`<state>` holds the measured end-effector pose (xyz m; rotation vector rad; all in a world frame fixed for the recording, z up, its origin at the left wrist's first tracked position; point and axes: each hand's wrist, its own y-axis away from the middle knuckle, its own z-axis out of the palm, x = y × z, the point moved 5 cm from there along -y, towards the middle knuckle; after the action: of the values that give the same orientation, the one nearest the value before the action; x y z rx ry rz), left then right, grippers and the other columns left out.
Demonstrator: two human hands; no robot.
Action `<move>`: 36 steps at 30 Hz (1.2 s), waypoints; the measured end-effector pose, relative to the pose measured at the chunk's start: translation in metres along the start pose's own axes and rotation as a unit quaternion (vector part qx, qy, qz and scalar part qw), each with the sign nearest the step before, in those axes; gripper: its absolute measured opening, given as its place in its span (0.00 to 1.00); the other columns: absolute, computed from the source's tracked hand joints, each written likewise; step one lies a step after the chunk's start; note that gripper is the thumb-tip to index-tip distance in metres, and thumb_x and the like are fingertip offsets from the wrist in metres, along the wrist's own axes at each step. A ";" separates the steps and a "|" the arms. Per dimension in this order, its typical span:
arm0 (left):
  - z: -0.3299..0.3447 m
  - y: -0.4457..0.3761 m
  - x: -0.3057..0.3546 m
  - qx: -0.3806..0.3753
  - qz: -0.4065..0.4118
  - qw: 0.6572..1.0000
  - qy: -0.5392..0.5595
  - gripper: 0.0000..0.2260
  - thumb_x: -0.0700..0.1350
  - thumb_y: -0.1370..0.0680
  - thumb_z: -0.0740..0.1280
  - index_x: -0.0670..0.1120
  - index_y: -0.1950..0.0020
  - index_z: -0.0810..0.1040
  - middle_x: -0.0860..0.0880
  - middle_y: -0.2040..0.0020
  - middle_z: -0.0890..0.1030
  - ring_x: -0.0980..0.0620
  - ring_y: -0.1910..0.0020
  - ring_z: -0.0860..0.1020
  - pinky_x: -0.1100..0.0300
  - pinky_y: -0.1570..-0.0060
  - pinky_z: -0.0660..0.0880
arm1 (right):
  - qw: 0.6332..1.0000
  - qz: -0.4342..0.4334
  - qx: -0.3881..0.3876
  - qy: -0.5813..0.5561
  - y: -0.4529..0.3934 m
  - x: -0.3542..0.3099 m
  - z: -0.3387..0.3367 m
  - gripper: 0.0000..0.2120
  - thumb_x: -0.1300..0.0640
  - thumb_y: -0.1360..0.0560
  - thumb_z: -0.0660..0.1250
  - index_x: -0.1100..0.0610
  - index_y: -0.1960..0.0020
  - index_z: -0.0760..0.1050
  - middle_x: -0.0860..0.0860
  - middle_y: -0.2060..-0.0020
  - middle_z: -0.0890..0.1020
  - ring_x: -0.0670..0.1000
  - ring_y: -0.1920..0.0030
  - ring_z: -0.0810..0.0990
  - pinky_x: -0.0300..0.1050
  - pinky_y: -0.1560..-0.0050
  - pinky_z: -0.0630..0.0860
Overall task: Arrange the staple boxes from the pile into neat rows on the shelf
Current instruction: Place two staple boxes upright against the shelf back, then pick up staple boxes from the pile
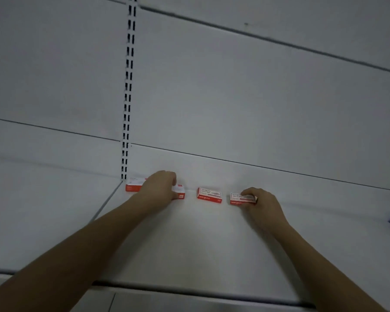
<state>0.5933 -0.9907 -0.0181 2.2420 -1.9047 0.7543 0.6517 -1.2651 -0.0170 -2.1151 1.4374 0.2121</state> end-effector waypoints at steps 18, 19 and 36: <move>-0.002 0.027 0.019 0.083 0.103 0.956 -0.262 0.18 0.56 0.23 0.59 0.48 0.38 0.72 0.49 0.39 0.74 0.49 0.39 0.70 0.54 0.44 0.69 | 0.979 0.017 0.030 -0.200 -0.004 0.021 -0.016 0.09 0.53 0.26 0.70 0.53 0.46 0.80 0.50 0.46 0.77 0.46 0.50 0.75 0.37 0.48 0.68; -0.008 0.033 0.021 0.085 0.089 0.954 -0.272 0.20 0.58 0.23 0.58 0.49 0.36 0.72 0.50 0.38 0.74 0.49 0.38 0.70 0.53 0.42 0.68 | 0.977 0.011 0.046 -0.206 -0.001 0.015 -0.024 0.09 0.53 0.25 0.68 0.53 0.46 0.80 0.50 0.46 0.78 0.47 0.50 0.75 0.40 0.48 0.69; -0.216 0.299 -0.057 0.103 -0.284 0.929 -0.212 0.29 0.70 0.25 0.54 0.53 0.32 0.71 0.51 0.32 0.74 0.48 0.35 0.71 0.49 0.38 0.68 | 0.902 -0.324 -0.253 -0.133 0.146 -0.321 -0.013 0.18 0.44 0.21 0.53 0.50 0.39 0.74 0.50 0.39 0.77 0.52 0.42 0.74 0.52 0.40 0.72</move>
<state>0.2389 -0.9187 0.0760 3.0728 -1.1933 0.4127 0.3873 -1.0518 0.0789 -2.7183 0.4889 0.6322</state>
